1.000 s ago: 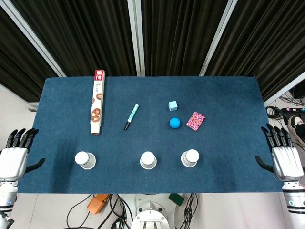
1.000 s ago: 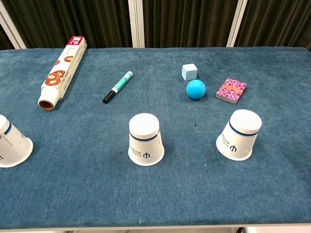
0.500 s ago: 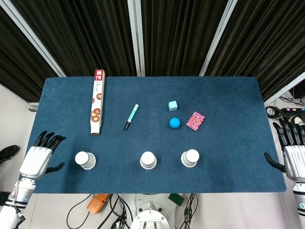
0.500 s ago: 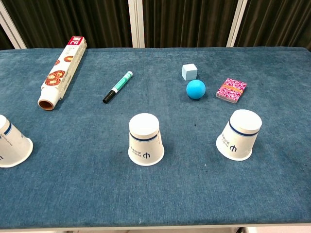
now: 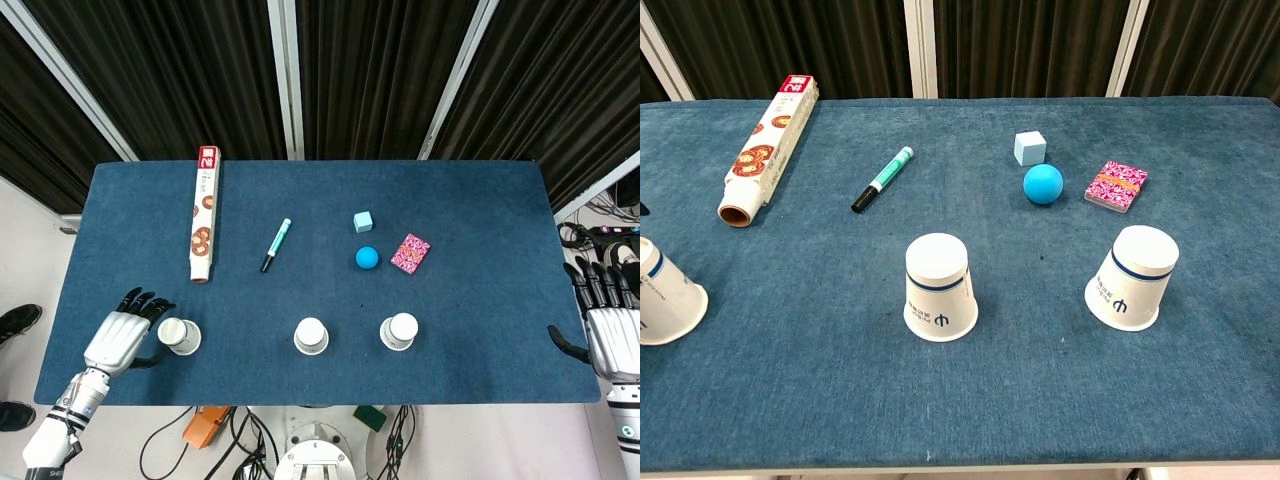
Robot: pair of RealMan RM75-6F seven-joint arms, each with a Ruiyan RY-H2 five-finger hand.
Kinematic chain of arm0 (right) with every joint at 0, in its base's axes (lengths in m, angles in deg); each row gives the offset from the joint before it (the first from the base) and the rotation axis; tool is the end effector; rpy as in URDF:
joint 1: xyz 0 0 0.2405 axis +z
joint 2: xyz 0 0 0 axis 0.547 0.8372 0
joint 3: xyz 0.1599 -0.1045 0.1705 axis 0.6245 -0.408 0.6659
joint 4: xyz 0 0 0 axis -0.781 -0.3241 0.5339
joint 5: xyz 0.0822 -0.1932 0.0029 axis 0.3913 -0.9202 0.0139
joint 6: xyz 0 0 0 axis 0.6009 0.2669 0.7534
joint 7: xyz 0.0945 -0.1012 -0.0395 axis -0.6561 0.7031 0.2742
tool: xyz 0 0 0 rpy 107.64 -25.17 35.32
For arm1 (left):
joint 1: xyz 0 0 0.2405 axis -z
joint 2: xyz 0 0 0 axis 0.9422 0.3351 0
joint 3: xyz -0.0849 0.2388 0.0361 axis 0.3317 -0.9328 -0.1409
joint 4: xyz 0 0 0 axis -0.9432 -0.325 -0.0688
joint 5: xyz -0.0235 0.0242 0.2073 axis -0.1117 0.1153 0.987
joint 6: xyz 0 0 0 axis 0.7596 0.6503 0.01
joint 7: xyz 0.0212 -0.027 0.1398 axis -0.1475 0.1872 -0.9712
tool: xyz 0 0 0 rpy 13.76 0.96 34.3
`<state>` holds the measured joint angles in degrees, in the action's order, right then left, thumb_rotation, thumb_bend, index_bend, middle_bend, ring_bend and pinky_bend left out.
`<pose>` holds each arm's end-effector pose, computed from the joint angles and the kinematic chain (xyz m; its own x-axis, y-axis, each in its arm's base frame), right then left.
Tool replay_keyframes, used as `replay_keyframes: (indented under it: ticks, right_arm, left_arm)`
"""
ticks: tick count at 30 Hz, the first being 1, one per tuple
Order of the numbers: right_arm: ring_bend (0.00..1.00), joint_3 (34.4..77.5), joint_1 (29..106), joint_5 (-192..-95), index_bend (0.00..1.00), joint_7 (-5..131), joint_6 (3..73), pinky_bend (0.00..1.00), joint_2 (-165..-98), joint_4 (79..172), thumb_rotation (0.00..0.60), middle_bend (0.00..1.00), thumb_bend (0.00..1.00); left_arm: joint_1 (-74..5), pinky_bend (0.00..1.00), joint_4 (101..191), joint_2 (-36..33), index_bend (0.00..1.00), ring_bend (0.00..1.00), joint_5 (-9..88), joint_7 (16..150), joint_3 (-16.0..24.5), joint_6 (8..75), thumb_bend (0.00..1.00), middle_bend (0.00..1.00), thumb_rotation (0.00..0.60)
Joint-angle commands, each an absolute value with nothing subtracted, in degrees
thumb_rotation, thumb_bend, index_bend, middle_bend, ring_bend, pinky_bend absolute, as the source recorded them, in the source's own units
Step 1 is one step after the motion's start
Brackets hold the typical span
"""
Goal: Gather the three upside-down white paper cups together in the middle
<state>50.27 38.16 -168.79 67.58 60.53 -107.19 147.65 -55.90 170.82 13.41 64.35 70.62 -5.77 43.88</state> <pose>-0.2939 -0.1868 0.1861 0.4540 0.0545 0.8894 -0.8887 -0.0447 0.4563 -0.2727 0.1985 0.0745 0.5004 0.3097 0.8085 0.8633 -0.2490 -0.4390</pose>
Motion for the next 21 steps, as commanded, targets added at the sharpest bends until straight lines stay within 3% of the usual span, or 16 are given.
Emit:
replay_keyframes:
  ticks: [1,10,21]
  right_arm:
    - [0.00,50.27,38.27,-168.81,0.00,67.68,60.39,0.03,-107.27,147.65,0.600,0.07,0.36]
    - [0.00,50.26,38.46,-168.58,0.00,67.73,59.96,0.03,-107.53,147.51,0.600,0.07,0.36]
    - [0.00,50.12,38.27,-168.45,0.00,67.21,60.05,0.03,-107.92,146.92,0.600,0.07,0.36]
  left_arm:
    - [-55.52,0.00,170.47,13.17,0.22,0.12,63.81,70.74,-5.89,43.26,0.25,0.20,0.600]
    - [-54.94,0.00,169.62,13.31,0.25,0.12,62.64,71.43,-6.28,42.27,0.31,0.21,0.600]
    - [-53.54,0.00,168.81,12.85,0.43,0.16,65.34,78.36,-6.50,42.22,0.38,0.27,0.600]
